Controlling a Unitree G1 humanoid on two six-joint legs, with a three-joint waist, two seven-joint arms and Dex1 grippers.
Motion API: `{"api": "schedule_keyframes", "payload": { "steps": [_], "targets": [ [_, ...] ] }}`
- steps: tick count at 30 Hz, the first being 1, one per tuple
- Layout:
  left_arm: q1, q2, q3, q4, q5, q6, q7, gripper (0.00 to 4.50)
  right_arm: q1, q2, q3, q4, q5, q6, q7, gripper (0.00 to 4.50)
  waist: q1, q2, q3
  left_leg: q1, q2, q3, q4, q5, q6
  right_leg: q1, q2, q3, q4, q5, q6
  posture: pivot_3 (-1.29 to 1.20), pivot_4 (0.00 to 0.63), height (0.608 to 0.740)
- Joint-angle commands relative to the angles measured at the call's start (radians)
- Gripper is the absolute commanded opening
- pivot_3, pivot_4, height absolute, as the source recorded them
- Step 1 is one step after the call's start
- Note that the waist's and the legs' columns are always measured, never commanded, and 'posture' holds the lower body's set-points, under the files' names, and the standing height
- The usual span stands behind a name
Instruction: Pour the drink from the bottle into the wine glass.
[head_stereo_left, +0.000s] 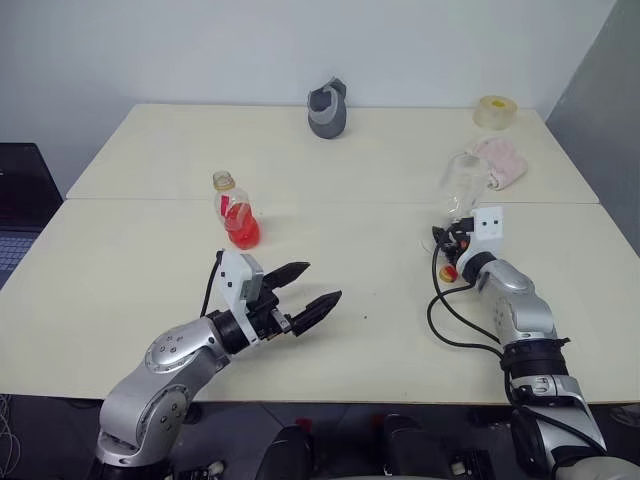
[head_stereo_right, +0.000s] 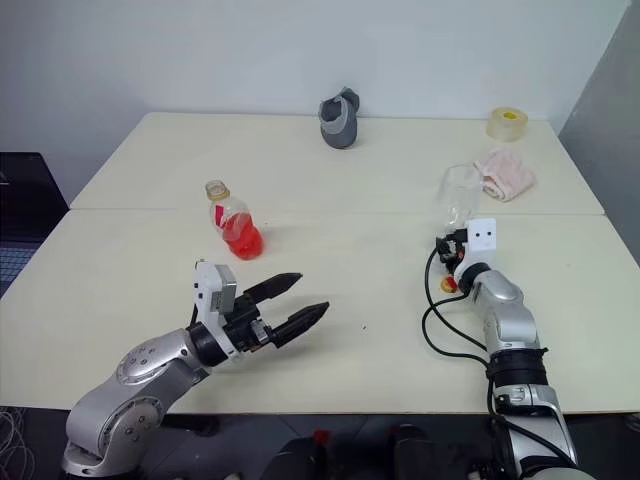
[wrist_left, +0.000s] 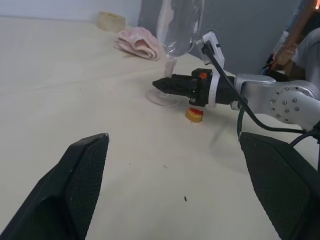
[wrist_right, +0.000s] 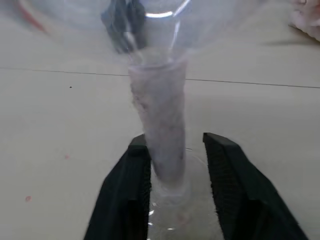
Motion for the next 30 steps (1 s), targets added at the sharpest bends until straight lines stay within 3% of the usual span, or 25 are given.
{"api": "schedule_keyframes", "payload": {
  "steps": [1, 2, 8, 13, 20, 30],
  "targets": [
    [0.019, -0.005, 0.002, -0.044, 0.001, -0.027, 0.005, 4.5, -0.031, -0.003, -0.008, -0.019, -0.008, -0.035, 0.002, 0.32, 0.0, 0.0, 0.0, 0.0, 0.0, 0.0, 0.0, 0.0, 0.0, 0.0, 0.0, 0.0, 0.0, 0.0, 0.0, 0.0, 0.15, 0.74],
    [0.022, -0.005, 0.001, -0.044, 0.002, -0.03, 0.005, 4.5, -0.036, -0.002, -0.005, -0.02, -0.01, -0.04, 0.003, 0.11, 0.0, 0.0, 0.0, 0.0, 0.0, 0.0, 0.0, 0.0, 0.0, 0.0, 0.0, 0.0, 0.0, 0.0, 0.0, 0.0, 0.15, 0.74],
    [0.065, 0.005, 0.044, -0.031, 0.027, -0.058, 0.026, 4.5, -0.078, 0.038, 0.085, -0.069, -0.038, -0.074, 0.069, 0.13, -0.009, 0.001, 0.0, 0.0, 0.0, 0.001, 0.0, 0.0, 0.0, 0.0, 0.0, 0.0, 0.0, 0.0, 0.0, 0.0, 0.15, 0.74],
    [0.202, -0.005, 0.124, -0.025, 0.098, -0.134, 0.073, 4.5, -0.138, 0.131, 0.191, -0.116, -0.042, -0.076, 0.144, 0.13, -0.023, 0.002, 0.001, 0.001, 0.011, 0.001, -0.002, 0.0, 0.0, -0.001, 0.001, 0.001, 0.0, 0.0, -0.001, 0.0, 0.15, 0.74],
    [0.397, -0.032, 0.195, -0.057, 0.181, -0.246, 0.101, 4.5, -0.19, 0.218, 0.301, 0.011, -0.085, -0.113, 0.224, 0.13, -0.008, 0.002, 0.001, 0.001, 0.01, 0.001, -0.001, 0.0, 0.0, -0.001, 0.003, 0.0, -0.001, 0.0, -0.001, 0.0, 0.15, 0.74],
    [0.348, -0.058, 0.182, -0.008, 0.233, -0.298, 0.131, 4.5, -0.193, 0.213, 0.343, 0.211, -0.177, -0.21, 0.247, 0.13, 0.0, 0.003, 0.002, 0.001, 0.01, 0.003, -0.001, 0.0, 0.0, -0.001, 0.003, 0.0, -0.001, 0.001, -0.001, 0.0, 0.15, 0.74]
  ]
}}
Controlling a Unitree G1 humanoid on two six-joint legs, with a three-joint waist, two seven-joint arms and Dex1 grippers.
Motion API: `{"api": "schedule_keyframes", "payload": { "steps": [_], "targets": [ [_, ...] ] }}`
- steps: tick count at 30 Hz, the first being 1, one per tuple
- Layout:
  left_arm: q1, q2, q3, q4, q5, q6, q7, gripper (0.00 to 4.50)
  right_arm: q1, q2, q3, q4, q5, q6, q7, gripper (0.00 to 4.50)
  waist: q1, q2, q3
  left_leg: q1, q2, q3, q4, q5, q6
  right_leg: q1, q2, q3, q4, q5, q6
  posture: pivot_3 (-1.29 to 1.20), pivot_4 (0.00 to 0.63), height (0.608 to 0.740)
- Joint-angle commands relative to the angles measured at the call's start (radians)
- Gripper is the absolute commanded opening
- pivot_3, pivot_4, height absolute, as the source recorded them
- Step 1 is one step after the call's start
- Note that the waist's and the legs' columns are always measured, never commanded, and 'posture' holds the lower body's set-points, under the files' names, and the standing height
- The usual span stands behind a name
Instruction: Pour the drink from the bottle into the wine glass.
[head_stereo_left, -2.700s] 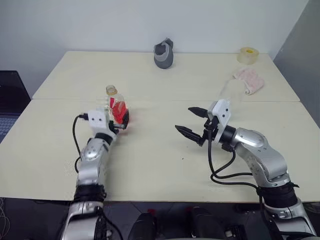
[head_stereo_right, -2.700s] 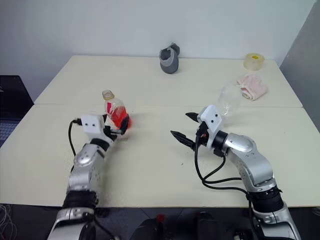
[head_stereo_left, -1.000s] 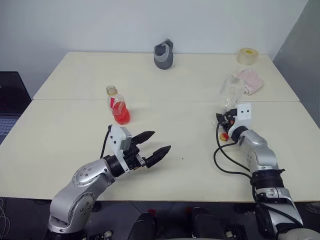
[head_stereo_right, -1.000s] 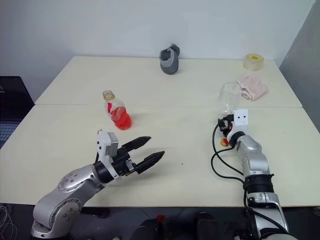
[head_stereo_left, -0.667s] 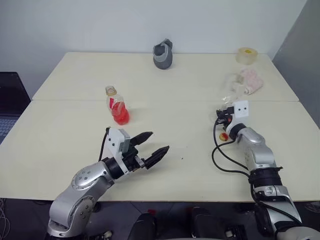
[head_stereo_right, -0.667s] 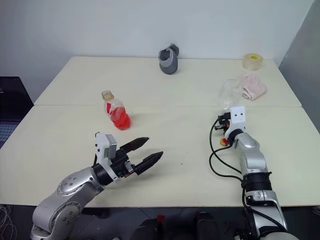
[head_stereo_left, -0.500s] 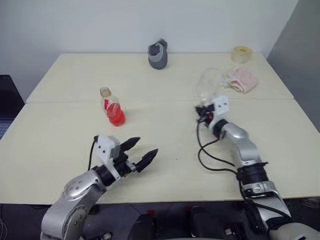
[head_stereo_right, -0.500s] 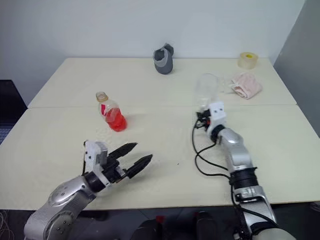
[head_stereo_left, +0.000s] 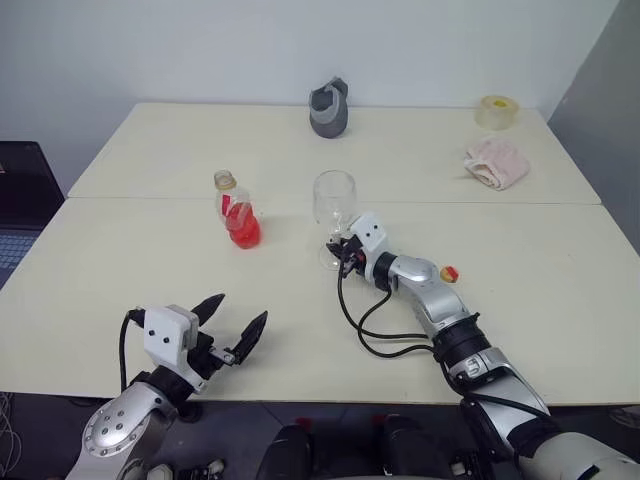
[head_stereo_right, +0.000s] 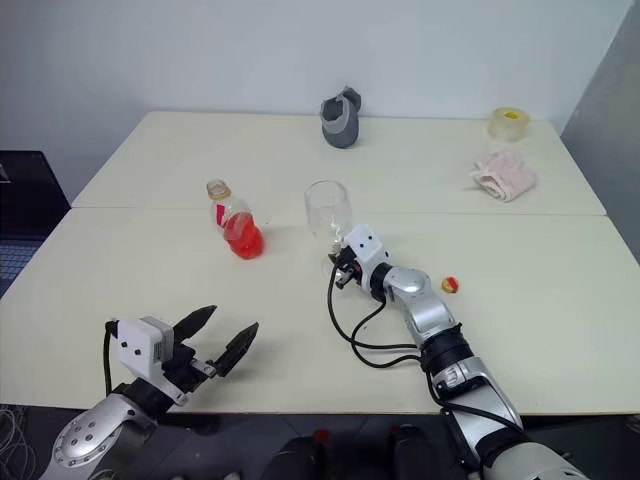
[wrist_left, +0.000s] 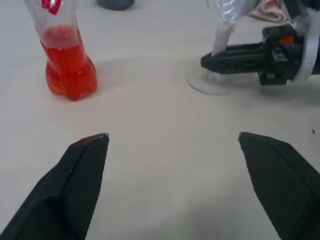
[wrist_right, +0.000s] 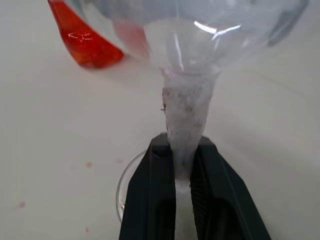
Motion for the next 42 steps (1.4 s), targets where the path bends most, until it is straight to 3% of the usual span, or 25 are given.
{"api": "schedule_keyframes", "payload": {
  "steps": [1, 9, 14, 23, 26, 33, 42],
  "targets": [
    [-0.024, -0.005, -0.006, -0.005, 0.013, -0.014, 0.01, 4.5, -0.022, 0.0, -0.015, 0.023, -0.016, -0.042, -0.001, 0.13, 0.0, 0.0, 0.0, 0.0, 0.0, 0.0, 0.0, 0.0, 0.0, 0.0, 0.0, 0.0, 0.0, 0.0, 0.0, 0.0, 0.15, 0.74],
    [-0.092, -0.006, -0.036, 0.018, 0.017, 0.004, 0.018, 4.5, 0.016, 0.003, -0.047, -0.06, 0.027, -0.007, 0.009, 2.76, -0.001, 0.0, 0.0, 0.0, 0.0, 0.0, 0.0, 0.0, 0.0, 0.0, 0.0, 0.0, 0.0, 0.0, 0.0, 0.0, 0.15, 0.74],
    [-0.163, -0.029, -0.044, 0.045, 0.03, 0.021, 0.065, 4.5, 0.126, -0.035, -0.049, -0.264, 0.069, 0.11, 0.056, 4.48, 0.002, 0.0, 0.0, 0.0, 0.0, -0.001, 0.0, 0.0, 0.0, 0.0, 0.0, 0.0, 0.0, 0.0, 0.0, 0.0, 0.15, 0.74],
    [-0.204, -0.121, -0.015, 0.115, 0.109, -0.004, 0.214, 4.5, 0.404, -0.286, -0.091, -0.806, 0.208, 0.351, 0.197, 4.48, 0.003, 0.0, 0.0, -0.001, 0.0, -0.002, 0.0, 0.0, 0.0, 0.0, 0.0, -0.001, 0.0, 0.0, 0.0, 0.0, 0.15, 0.74],
    [-0.253, -0.124, 0.001, 0.17, 0.131, -0.023, 0.235, 4.5, 0.453, -0.323, -0.122, -0.949, 0.296, 0.419, 0.208, 4.48, 0.0, 0.0, 0.0, 0.0, 0.0, -0.002, 0.0, 0.0, 0.0, 0.001, 0.0, -0.001, 0.0, 0.0, 0.0, 0.0, 0.15, 0.74],
    [-0.462, -0.078, 0.023, 0.374, 0.154, -0.057, 0.224, 4.5, 0.423, -0.312, -0.138, -1.141, 0.413, 0.533, 0.139, 4.48, 0.003, -0.001, -0.001, 0.0, 0.0, -0.002, 0.001, 0.0, 0.0, 0.002, 0.002, -0.002, 0.0, 0.0, 0.0, 0.0, 0.15, 0.74],
    [-0.627, -0.045, 0.011, 0.536, 0.189, -0.097, 0.195, 4.5, 0.384, -0.299, -0.138, -1.166, 0.458, 0.576, 0.082, 4.48, 0.003, -0.002, -0.001, -0.001, 0.0, -0.003, 0.001, 0.0, 0.0, 0.001, 0.001, -0.002, 0.0, 0.0, 0.0, 0.0, 0.15, 0.74]
  ]
}}
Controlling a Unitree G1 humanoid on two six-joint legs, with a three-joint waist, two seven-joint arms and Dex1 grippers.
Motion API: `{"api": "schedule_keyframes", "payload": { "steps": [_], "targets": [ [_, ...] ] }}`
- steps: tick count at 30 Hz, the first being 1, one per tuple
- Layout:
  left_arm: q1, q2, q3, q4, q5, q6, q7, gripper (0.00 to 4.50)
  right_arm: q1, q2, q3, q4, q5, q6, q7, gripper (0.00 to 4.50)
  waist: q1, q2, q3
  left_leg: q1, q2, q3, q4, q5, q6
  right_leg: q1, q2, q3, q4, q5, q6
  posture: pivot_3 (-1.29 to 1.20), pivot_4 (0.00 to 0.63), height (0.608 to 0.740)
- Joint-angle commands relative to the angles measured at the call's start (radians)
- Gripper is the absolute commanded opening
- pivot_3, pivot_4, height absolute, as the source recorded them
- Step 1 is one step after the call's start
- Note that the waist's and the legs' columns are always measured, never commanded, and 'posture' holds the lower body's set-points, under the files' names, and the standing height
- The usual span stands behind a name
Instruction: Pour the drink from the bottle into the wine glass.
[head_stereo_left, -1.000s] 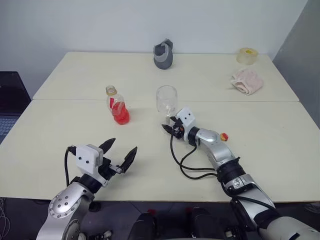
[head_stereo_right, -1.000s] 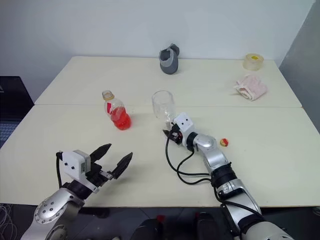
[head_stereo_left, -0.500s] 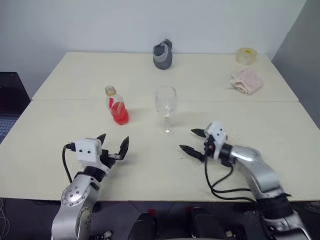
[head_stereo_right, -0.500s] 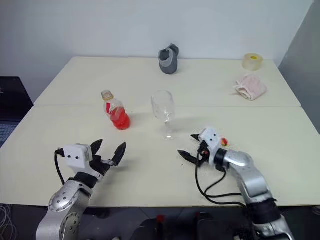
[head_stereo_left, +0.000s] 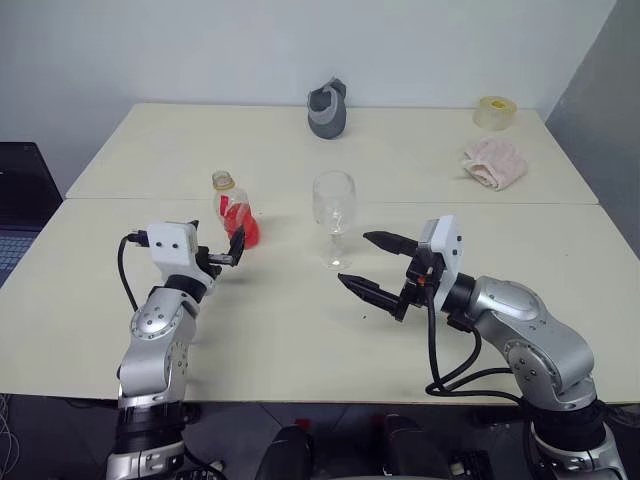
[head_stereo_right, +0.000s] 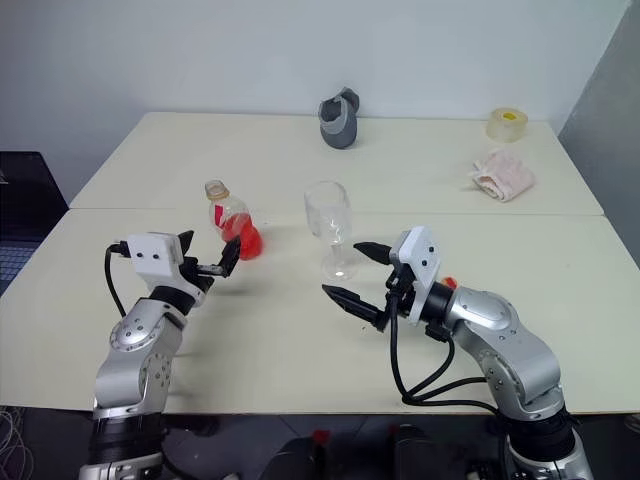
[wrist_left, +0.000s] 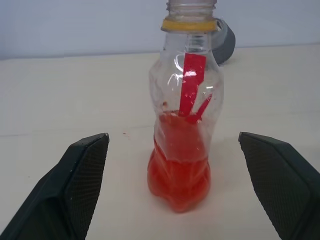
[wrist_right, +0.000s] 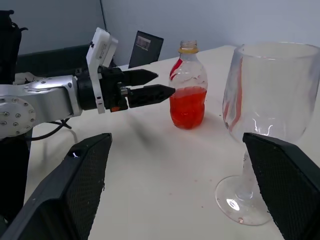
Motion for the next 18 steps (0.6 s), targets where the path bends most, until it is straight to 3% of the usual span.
{"api": "schedule_keyframes", "payload": {
  "steps": [1, 18],
  "targets": [
    [-0.041, 0.019, 0.002, 0.022, 0.012, -0.034, -0.018, 4.5, -0.009, -0.005, -0.014, -0.033, 0.025, 0.002, -0.015, 4.48, 0.0, 0.0, 0.0, 0.0, 0.0, 0.0, 0.0, 0.0, 0.0, 0.0, 0.0, 0.0, 0.0, 0.0, 0.0, 0.0, 0.15, 0.74],
    [-0.317, 0.039, -0.031, 0.487, 0.065, -0.219, -0.124, 4.5, -0.027, -0.015, -0.025, -0.045, 0.043, 0.018, -0.074, 4.48, 0.0, 0.0, 0.0, -0.001, -0.001, -0.001, 0.001, 0.0, 0.0, 0.0, 0.0, -0.001, 0.0, 0.0, 0.0, 0.0, 0.15, 0.74]
  ]
}}
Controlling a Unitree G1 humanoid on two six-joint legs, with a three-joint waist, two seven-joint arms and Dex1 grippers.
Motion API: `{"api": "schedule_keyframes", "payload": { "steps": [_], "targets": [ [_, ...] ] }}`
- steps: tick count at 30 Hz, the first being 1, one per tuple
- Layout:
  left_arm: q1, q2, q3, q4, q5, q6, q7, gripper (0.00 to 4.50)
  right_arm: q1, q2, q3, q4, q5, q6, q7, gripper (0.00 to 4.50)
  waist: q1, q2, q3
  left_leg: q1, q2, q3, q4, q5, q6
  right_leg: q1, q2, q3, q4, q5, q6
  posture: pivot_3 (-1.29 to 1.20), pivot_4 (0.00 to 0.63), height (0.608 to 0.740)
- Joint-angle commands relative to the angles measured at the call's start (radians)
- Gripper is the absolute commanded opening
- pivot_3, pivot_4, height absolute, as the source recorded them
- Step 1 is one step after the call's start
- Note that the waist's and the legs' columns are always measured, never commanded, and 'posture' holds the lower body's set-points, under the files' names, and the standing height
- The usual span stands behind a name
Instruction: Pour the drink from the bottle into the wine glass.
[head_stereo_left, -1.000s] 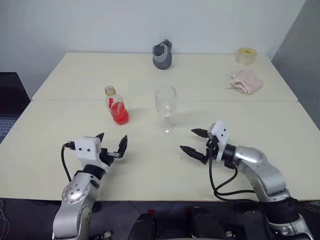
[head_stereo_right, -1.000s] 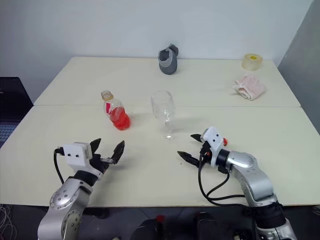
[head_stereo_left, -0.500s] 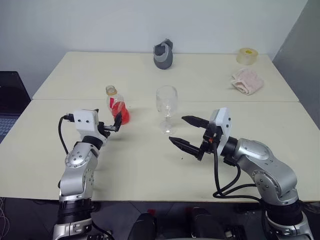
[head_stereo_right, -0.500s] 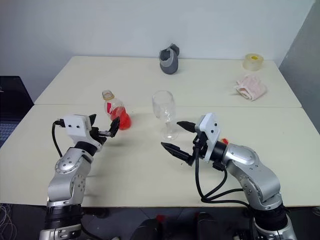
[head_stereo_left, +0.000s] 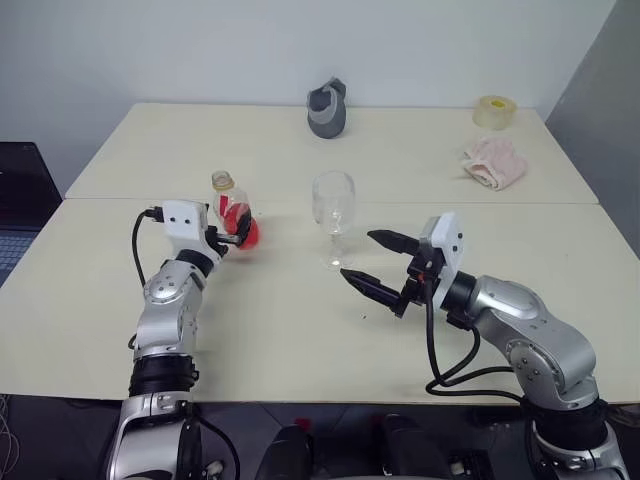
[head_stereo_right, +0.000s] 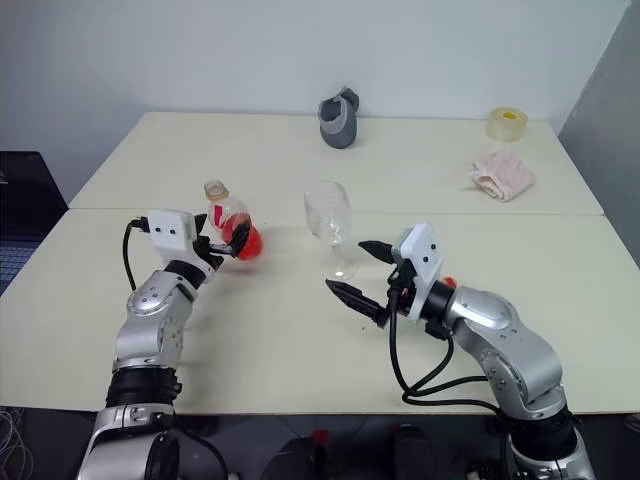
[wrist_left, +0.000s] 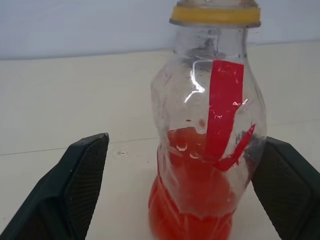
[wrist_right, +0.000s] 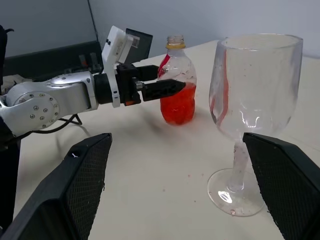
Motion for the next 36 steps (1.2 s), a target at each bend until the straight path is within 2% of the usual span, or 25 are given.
{"api": "schedule_keyframes", "payload": {
  "steps": [1, 2, 5, 12, 15, 21, 26, 31, 36],
  "targets": [
    [-0.078, 0.02, -0.009, 0.1, 0.023, -0.078, -0.024, 4.5, -0.017, -0.007, -0.023, -0.045, 0.02, -0.005, -0.012, 4.48, 0.0, 0.0, 0.0, 0.0, -0.001, 0.0, 0.0, 0.0, 0.0, 0.0, 0.0, 0.0, 0.0, 0.0, 0.0, 0.0, 0.15, 0.74],
    [-0.09, 0.02, -0.009, 0.122, 0.025, -0.088, -0.027, 4.5, -0.017, -0.008, -0.023, -0.045, 0.02, -0.005, -0.013, 4.48, 0.0, 0.0, 0.0, 0.0, -0.003, 0.0, 0.0, 0.0, 0.0, 0.0, 0.0, 0.0, 0.0, 0.0, 0.0, 0.0, 0.15, 0.74],
    [-0.109, 0.02, -0.005, 0.166, 0.02, -0.116, -0.042, 3.94, -0.014, -0.011, -0.023, -0.048, 0.022, -0.007, -0.019, 4.5, -0.002, 0.0, 0.0, -0.001, -0.006, -0.001, 0.0, 0.0, 0.0, -0.001, -0.001, 0.0, 0.0, 0.0, 0.0, 0.0, 0.15, 0.74],
    [-0.093, 0.028, 0.0, 0.171, 0.016, -0.133, -0.066, 1.71, -0.009, -0.018, -0.023, -0.051, 0.027, -0.016, -0.028, 4.5, -0.002, 0.0, 0.0, -0.001, -0.007, -0.004, 0.0, 0.0, 0.0, -0.001, -0.002, 0.0, 0.0, 0.0, 0.0, 0.0, 0.15, 0.74],
    [-0.082, 0.027, -0.001, 0.155, 0.014, -0.121, -0.067, 1.05, -0.008, -0.018, -0.025, -0.05, 0.027, -0.019, -0.03, 4.5, -0.002, 0.0, 0.0, -0.001, -0.007, -0.006, 0.0, 0.0, 0.0, -0.001, -0.002, 0.0, 0.0, 0.0, 0.0, 0.0, 0.15, 0.74],
    [-0.074, 0.045, -0.033, 0.083, 0.025, -0.077, -0.103, 0.9, -0.018, -0.014, -0.037, -0.033, 0.029, -0.034, -0.031, 4.5, -0.002, 0.0, 0.0, -0.001, -0.007, -0.008, 0.0, 0.0, 0.0, -0.001, -0.002, -0.001, 0.0, 0.0, 0.0, 0.0, 0.15, 0.74],
    [-0.163, 0.074, -0.082, 0.089, 0.067, -0.094, -0.138, 0.9, -0.065, -0.004, -0.079, 0.018, 0.041, -0.03, -0.045, 4.5, -0.001, 0.0, 0.0, -0.002, -0.009, -0.009, 0.001, 0.0, 0.0, -0.001, -0.003, -0.001, 0.0, 0.0, 0.0, 0.0, 0.15, 0.74],
    [-0.268, 0.126, -0.166, 0.155, 0.178, -0.184, -0.168, 0.9, -0.118, -0.009, -0.091, 0.064, 0.028, -0.039, -0.038, 4.5, -0.001, -0.001, 0.0, -0.005, -0.011, -0.009, 0.001, 0.001, -0.002, -0.002, -0.003, -0.003, 0.0, 0.0, 0.0, 0.0, 0.15, 0.74],
    [-0.362, 0.189, -0.259, 0.224, 0.289, -0.368, -0.227, 0.9, -0.172, 0.002, -0.09, 0.11, 0.019, -0.054, -0.04, 4.5, -0.003, -0.001, 0.0, -0.004, -0.011, -0.008, 0.001, 0.001, -0.002, -0.003, -0.003, -0.002, 0.0, 0.0, 0.0, 0.0, 0.15, 0.74]
  ]
}}
